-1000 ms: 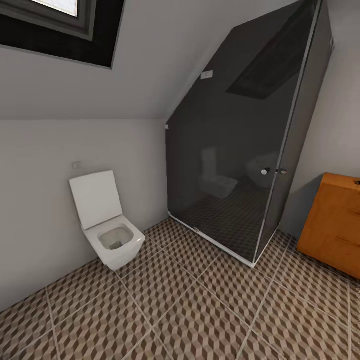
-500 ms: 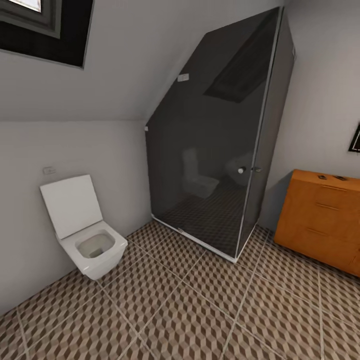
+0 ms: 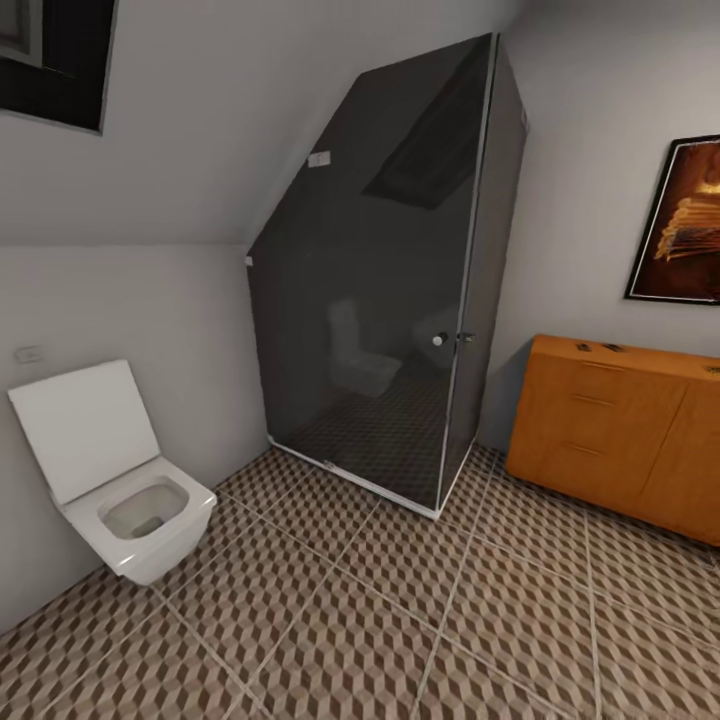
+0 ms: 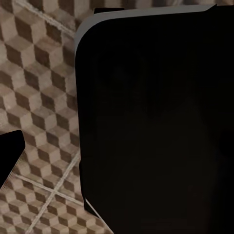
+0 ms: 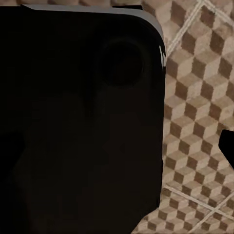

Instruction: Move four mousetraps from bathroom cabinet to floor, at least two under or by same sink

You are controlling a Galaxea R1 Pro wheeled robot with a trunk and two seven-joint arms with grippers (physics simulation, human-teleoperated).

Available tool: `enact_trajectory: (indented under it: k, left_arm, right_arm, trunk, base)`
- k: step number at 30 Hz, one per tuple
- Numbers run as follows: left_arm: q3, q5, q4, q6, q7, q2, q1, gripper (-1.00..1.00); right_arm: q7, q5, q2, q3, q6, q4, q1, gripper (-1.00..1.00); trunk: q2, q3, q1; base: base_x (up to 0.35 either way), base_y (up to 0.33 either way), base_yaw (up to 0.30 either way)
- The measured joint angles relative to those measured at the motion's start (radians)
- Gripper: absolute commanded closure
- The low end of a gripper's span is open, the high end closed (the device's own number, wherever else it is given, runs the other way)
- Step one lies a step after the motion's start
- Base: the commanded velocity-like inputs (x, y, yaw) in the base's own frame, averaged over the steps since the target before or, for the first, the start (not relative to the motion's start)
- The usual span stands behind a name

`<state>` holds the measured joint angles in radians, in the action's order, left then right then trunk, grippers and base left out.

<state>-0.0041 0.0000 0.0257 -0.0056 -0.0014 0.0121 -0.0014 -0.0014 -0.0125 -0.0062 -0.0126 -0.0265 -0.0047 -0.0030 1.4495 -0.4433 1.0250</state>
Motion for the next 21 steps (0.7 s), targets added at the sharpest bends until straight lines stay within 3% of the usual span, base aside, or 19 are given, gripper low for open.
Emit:
enact_trajectory:
  k: [21]
  left_arm:
    - [0.001, 0.000, 0.000, 0.000, 0.000, 0.000, 0.000, -1.00]
  right_arm:
    - [0.000, -0.001, -0.001, -0.001, 0.000, 0.000, 0.000, -1.00]
  trunk:
    - [0.000, 0.013, 0.000]
  base:
    - [0.000, 0.000, -0.256]
